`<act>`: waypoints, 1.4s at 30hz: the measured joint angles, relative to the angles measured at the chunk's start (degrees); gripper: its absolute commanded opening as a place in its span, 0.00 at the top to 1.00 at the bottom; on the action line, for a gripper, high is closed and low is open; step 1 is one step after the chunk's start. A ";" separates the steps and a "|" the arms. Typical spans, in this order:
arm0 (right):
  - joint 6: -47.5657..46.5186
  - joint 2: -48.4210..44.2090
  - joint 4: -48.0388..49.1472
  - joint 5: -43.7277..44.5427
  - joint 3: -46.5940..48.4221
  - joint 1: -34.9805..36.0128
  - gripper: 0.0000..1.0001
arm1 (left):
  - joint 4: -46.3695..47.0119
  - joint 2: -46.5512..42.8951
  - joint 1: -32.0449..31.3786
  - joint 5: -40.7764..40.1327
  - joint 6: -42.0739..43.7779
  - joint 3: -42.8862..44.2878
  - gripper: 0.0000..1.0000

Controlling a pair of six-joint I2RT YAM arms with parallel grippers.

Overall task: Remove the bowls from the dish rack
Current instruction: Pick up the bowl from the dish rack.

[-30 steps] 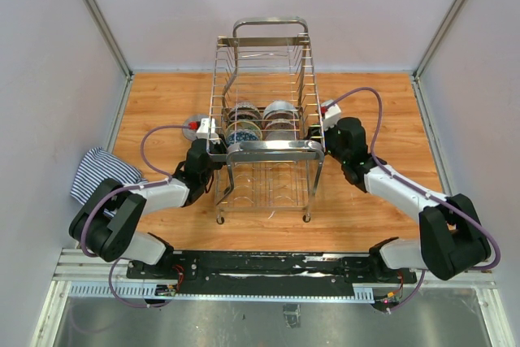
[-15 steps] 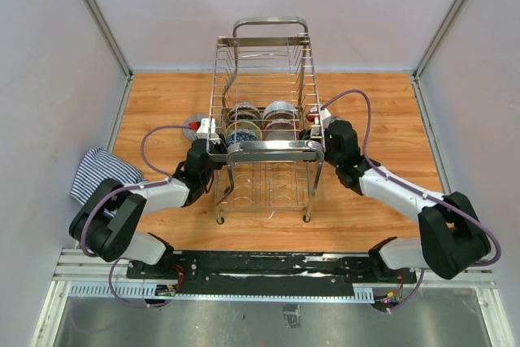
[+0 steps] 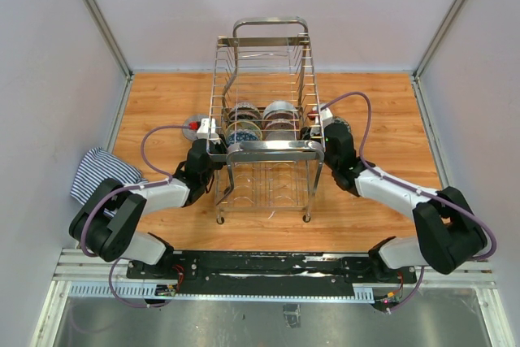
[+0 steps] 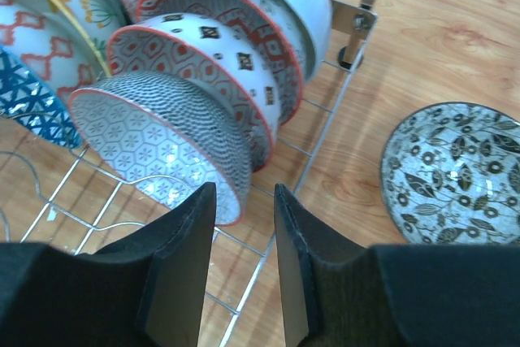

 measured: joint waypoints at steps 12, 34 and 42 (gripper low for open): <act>0.79 1.51 5.64 8.66 -3.08 6.58 0.64 | -0.07 0.00 -0.33 -0.68 -0.28 0.00 0.99; 2.62 3.63 8.02 15.37 -3.28 6.80 0.64 | -0.48 0.00 -0.55 -1.16 -0.42 0.20 1.00; 3.02 5.11 8.44 15.30 -3.28 6.80 0.65 | -0.52 0.00 -0.68 -1.40 -0.42 0.20 1.00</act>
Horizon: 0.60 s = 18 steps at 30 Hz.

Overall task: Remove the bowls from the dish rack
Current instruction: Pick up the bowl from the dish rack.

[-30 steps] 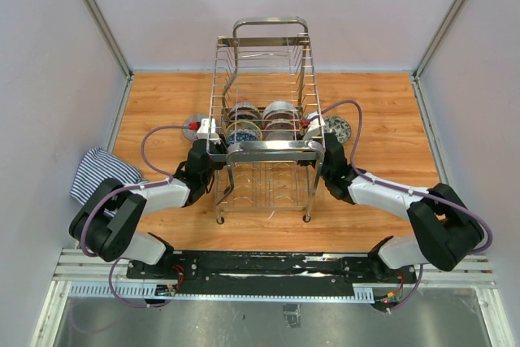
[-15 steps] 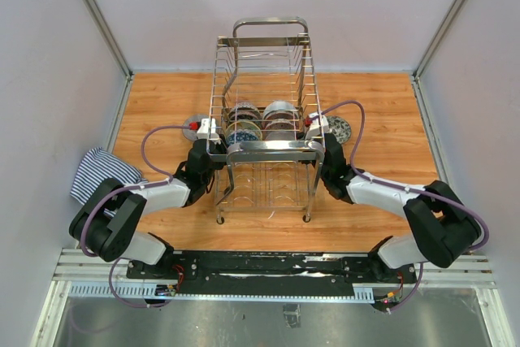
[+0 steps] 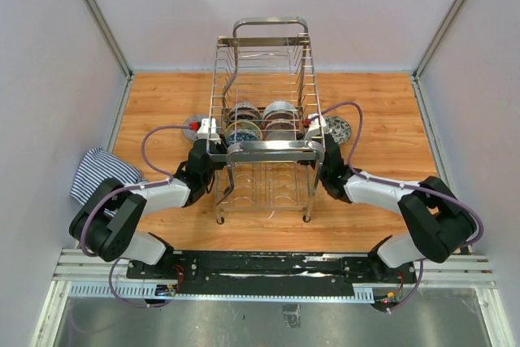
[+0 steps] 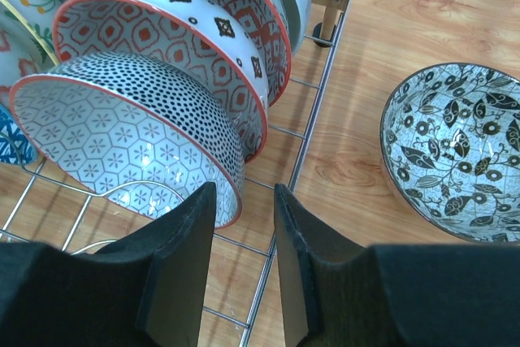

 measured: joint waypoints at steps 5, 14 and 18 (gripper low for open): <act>0.17 1.22 0.00 -0.02 0.00 0.00 0.65 | 0.00 0.02 0.00 -0.02 0.00 0.02 1.00; 0.22 2.51 0.13 -0.02 0.66 0.00 0.67 | 0.04 0.07 -0.02 -0.04 0.00 0.02 1.00; 0.24 3.48 0.37 -0.07 1.31 0.00 0.69 | 0.04 0.07 -0.02 -0.07 0.00 0.02 0.99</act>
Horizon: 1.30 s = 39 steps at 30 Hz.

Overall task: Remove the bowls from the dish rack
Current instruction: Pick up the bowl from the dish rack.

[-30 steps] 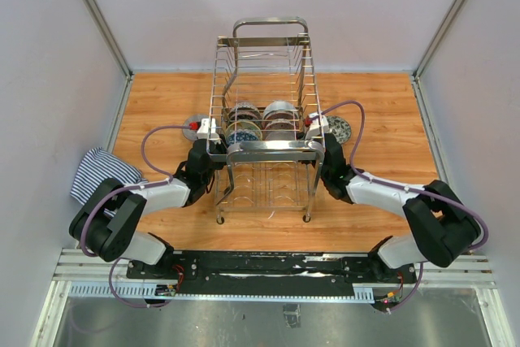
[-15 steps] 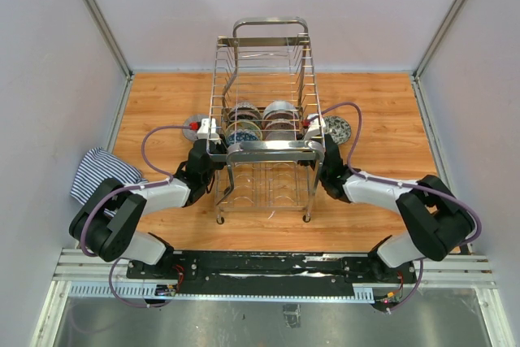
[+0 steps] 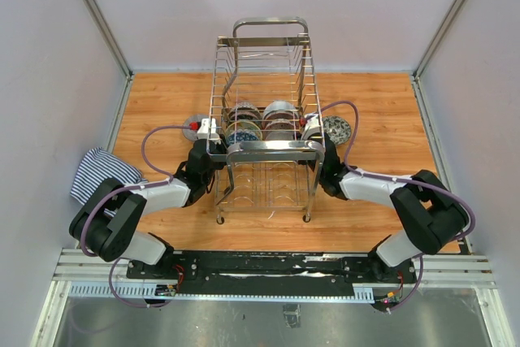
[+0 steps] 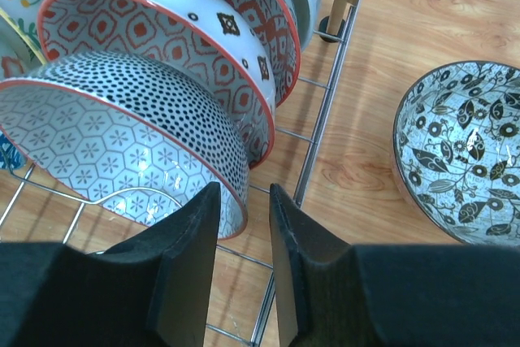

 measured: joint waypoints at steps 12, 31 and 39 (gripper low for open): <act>0.22 1.31 0.61 -0.07 1.05 0.00 0.86 | -0.13 0.00 0.00 -0.04 0.00 0.09 1.00; 0.42 1.36 2.03 0.02 0.28 0.00 0.99 | -0.09 0.00 0.00 -0.07 -0.22 0.09 0.99; 0.42 1.33 3.04 0.02 -0.28 0.00 0.99 | -0.13 -0.13 0.00 -0.09 -0.48 0.09 0.99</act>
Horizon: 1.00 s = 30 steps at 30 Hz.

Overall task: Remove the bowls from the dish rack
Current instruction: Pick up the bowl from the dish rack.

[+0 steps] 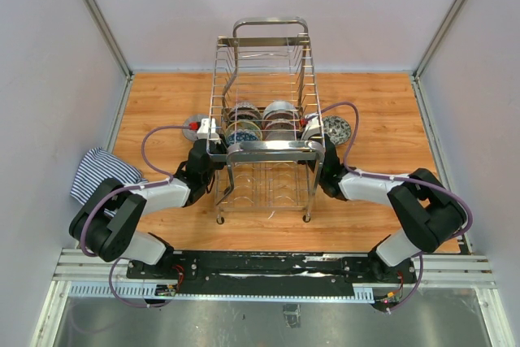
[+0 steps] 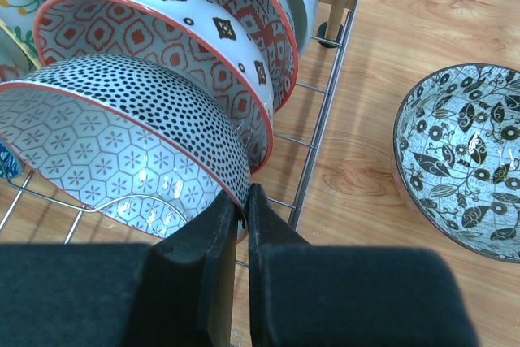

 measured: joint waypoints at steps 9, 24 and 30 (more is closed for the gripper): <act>0.28 -0.07 0.87 0.24 -0.50 0.00 0.99 | 0.22 -0.55 0.00 -0.52 -0.57 -0.48 1.00; 1.01 -0.07 2.60 0.55 -1.42 0.00 0.99 | 2.19 -1.18 -0.17 -1.49 -0.59 -1.88 1.00; 1.05 -0.07 2.62 0.66 -1.42 0.00 0.99 | 2.27 -1.18 -0.37 -2.01 -0.59 -1.88 1.00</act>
